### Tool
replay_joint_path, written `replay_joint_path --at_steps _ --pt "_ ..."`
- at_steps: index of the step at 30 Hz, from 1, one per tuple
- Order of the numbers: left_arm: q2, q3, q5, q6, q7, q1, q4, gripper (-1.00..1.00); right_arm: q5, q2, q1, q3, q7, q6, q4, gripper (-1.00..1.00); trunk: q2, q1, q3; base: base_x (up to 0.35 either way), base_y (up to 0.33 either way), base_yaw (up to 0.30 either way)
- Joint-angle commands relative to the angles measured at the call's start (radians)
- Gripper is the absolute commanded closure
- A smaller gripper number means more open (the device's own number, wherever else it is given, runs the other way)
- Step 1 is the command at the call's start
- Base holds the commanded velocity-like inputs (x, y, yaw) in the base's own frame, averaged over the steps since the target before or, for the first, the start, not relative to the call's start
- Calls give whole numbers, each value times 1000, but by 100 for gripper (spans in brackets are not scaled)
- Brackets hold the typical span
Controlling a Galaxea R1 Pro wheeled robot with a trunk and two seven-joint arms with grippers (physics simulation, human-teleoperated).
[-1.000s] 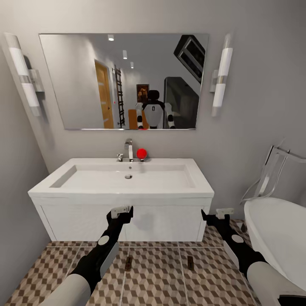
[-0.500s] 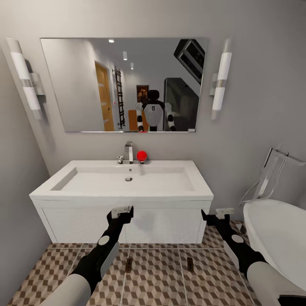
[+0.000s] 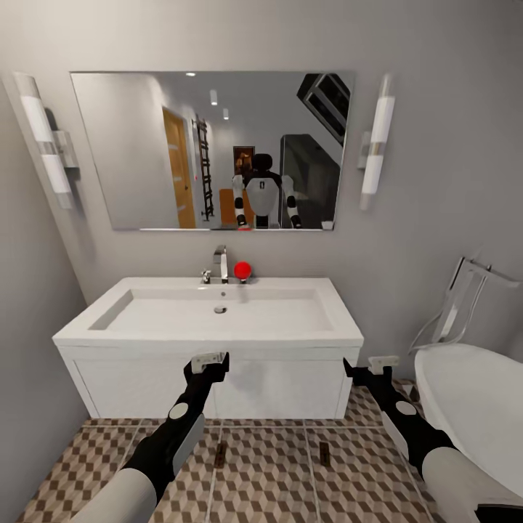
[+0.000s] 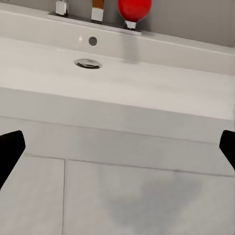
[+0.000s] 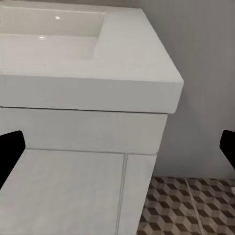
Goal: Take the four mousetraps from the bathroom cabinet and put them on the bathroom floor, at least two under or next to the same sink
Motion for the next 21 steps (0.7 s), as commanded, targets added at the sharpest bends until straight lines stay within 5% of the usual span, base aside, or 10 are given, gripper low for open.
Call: replay_joint_path --at_steps 1,21 --pt "1 -7 8 -4 8 -1 1 -100 -4 0 -1 1 5 -3 1 -100 7 -4 2 0 0 0" --pt "1 -7 8 -4 8 -1 1 -100 -3 0 -1 1 -1 -3 1 -100 147 -81 65 0 0 0"
